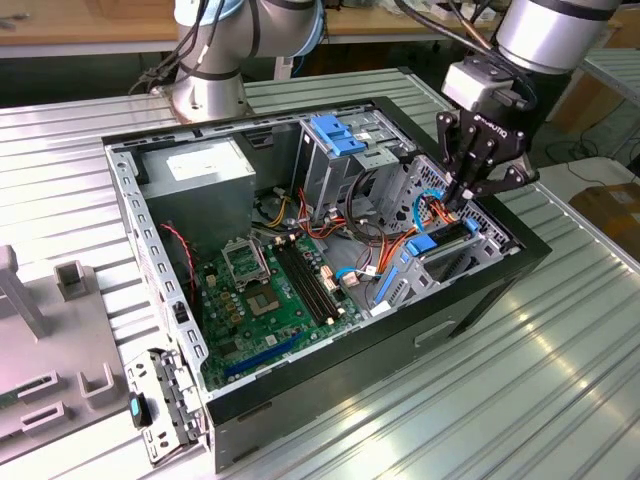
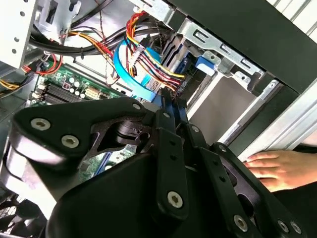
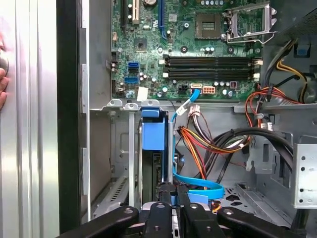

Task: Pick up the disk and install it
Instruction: 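Insert the second disk wire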

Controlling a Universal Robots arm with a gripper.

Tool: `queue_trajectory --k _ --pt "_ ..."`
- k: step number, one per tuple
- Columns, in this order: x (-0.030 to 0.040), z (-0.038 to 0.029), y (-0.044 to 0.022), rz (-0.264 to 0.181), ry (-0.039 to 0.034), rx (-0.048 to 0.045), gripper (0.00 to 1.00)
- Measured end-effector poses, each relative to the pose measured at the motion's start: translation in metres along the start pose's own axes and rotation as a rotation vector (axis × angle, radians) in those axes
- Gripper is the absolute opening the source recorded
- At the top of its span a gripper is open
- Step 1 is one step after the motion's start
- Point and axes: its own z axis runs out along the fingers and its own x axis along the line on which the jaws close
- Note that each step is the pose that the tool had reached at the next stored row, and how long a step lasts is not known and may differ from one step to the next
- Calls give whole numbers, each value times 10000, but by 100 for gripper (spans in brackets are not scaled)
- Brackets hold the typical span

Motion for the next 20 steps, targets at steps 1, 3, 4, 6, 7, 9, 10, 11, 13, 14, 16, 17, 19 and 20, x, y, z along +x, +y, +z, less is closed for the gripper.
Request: queue_trajectory --k 1,3,4,6,7,9,10,11,13,14,16,17,19,20 --pt "11 7 37 8 -53 197 16" --pt "46 23 99 20 -71 436 16" --pt "66 30 135 26 -94 554 16" --pt "85 46 187 22 -180 827 16" --pt "94 57 197 23 -216 855 16" --pt "110 73 204 30 -318 862 16" --pt "114 87 205 33 -349 862 16" --pt "122 102 207 36 -370 862 16" --pt "156 119 211 40 -433 863 16" --pt "165 122 213 41 -454 863 16" --pt "192 134 221 46 -518 864 16" --pt "204 140 223 49 -552 864 16" --pt "232 156 223 60 -697 866 16" --pt "247 163 224 67 -795 868 16"
